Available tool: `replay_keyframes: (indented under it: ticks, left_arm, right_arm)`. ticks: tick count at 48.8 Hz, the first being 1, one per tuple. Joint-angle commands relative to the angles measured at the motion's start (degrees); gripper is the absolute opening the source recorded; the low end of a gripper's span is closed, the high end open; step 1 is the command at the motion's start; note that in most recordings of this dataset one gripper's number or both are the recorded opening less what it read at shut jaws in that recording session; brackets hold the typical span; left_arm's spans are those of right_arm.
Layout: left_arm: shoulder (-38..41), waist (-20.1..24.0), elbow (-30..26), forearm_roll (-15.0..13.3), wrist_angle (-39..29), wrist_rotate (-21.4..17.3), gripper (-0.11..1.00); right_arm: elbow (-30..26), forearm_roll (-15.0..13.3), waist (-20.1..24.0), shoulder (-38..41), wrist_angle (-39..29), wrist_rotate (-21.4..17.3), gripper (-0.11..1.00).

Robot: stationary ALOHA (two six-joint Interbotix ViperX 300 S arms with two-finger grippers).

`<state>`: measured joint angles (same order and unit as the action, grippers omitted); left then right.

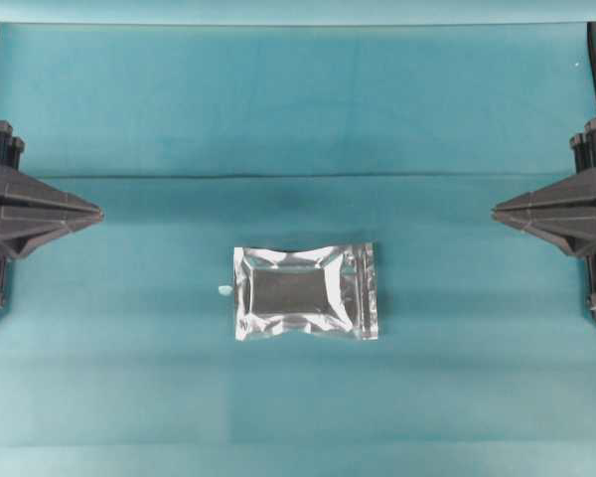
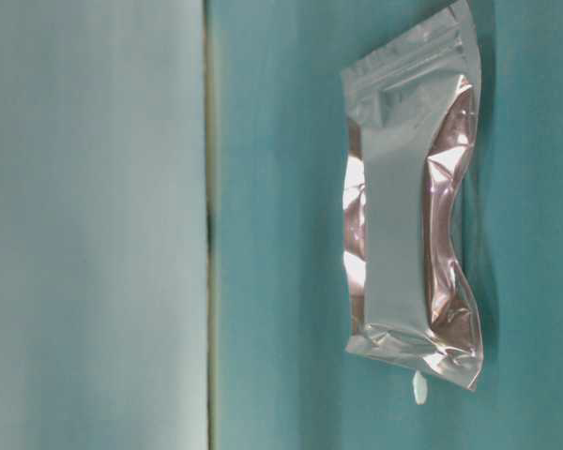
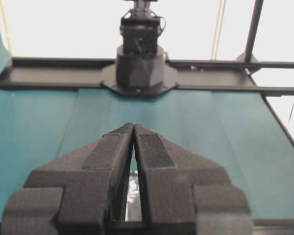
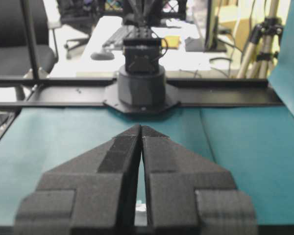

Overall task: Hand over the silver zip bag and make it stand upright.
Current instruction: 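Raise both grippers from rest and open them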

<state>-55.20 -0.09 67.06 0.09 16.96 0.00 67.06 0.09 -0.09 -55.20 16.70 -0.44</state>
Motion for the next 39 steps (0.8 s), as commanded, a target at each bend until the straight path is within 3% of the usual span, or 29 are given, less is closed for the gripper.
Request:
replay_keyframes:
  ticks: [1, 4, 9, 20, 24, 32, 39]
  left_arm:
    - [4.5, 0.5, -1.1, 0.9, -0.9, 1.6, 0.14]
    - [6.9, 0.5, -2.5, 0.9, -1.0, 1.8, 0.10]
    - [10.3, 0.5, -5.0, 1.0, -1.2, 1.3, -0.02]
    - [14.6, 0.3, -8.8, 1.0, -5.7, 1.6, -0.06]
    - [15.7, 0.1, -9.9, 1.0, -8.7, 1.4, -0.06]
    - [16.7, 0.1, -11.6, 1.0, -14.0, 1.1, -0.06]
    - [16.7, -0.1, -12.2, 1.0, -15.1, 1.1, -0.06]
  right_arm:
    - [-0.7, 0.4, 0.0, 0.8, 0.2, -0.4, 0.15]
    - [-0.8, 3.5, 0.1, 1.7, -0.9, -1.5, 0.17]
    - [-1.6, 7.6, 0.0, 3.5, -3.7, -5.2, 0.06]
    - [-2.7, 9.0, 0.0, 7.1, -9.8, -14.0, 0.01]
    - [-2.9, 10.6, -0.2, 8.6, -11.7, -19.4, 0.01]
    - [-3.0, 17.3, -0.5, 13.0, -13.8, -34.2, 0.01]
    - [-3.4, 17.8, -0.2, 18.2, -15.6, -41.3, 0.02]
